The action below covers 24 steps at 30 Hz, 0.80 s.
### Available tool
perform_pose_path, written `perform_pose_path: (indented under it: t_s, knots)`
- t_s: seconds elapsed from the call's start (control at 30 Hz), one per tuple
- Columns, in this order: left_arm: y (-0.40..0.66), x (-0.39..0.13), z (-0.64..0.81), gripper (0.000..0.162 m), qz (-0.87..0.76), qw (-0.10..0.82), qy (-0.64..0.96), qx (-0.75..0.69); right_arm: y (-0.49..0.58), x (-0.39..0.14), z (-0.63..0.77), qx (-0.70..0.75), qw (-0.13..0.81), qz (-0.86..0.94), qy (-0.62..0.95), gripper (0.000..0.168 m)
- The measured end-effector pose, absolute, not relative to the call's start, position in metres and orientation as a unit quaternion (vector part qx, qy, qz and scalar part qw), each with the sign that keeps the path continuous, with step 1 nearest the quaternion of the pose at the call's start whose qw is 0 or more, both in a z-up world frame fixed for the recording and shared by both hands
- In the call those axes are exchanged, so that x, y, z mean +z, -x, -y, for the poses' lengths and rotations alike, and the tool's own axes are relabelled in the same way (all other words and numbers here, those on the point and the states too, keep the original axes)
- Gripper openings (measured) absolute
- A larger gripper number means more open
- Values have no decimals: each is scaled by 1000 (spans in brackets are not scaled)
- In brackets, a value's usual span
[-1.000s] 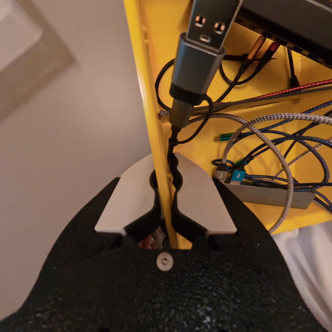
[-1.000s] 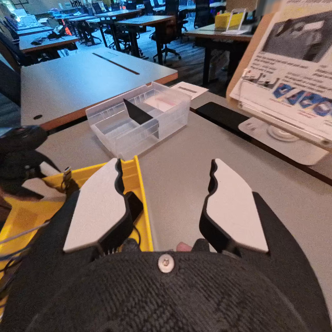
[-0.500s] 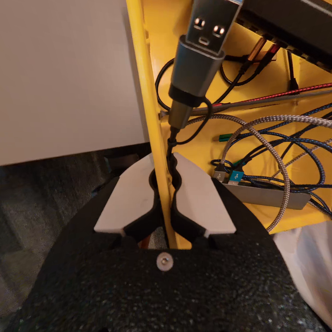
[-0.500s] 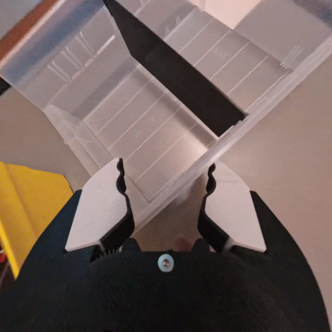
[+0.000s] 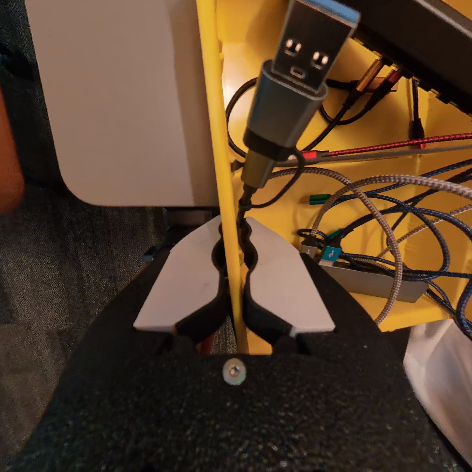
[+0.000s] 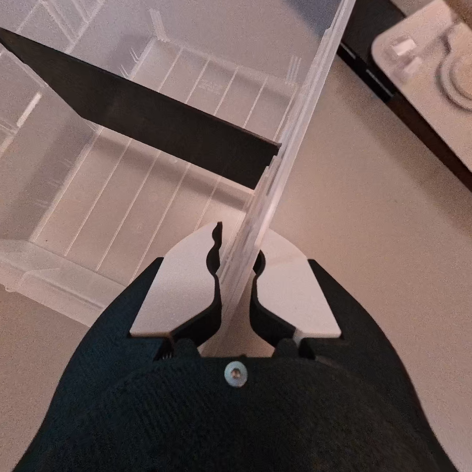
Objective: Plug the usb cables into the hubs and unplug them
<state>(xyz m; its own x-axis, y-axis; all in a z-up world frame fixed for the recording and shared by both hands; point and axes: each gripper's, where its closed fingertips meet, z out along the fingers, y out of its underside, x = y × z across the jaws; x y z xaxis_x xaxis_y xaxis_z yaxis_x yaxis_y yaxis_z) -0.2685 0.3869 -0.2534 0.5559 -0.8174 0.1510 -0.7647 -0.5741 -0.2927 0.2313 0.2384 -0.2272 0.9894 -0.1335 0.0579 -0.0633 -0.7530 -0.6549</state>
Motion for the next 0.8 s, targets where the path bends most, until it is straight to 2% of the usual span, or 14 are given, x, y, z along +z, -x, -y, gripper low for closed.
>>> perform_pose_path:
  t_s: [0.17, 0.43, 0.63, 0.8]
  knots:
    - [233, -253, -419, 8, -468, 85, 871, -125, -267, -214, -93, -86, 349, -63, 931, 20]
    - [111, -254, -494, 8, -520, 87, 840, -126, -395, -208, 108, -153, 319, -228, 907, 19]
    - [22, -255, -549, 9, -525, 122, 832, -135, -494, -217, 166, -184, 305, -330, 874, 19]
    - [-13, -256, -580, 9, -520, 128, 834, -134, -528, -236, 163, -159, 309, -377, 858, 17]
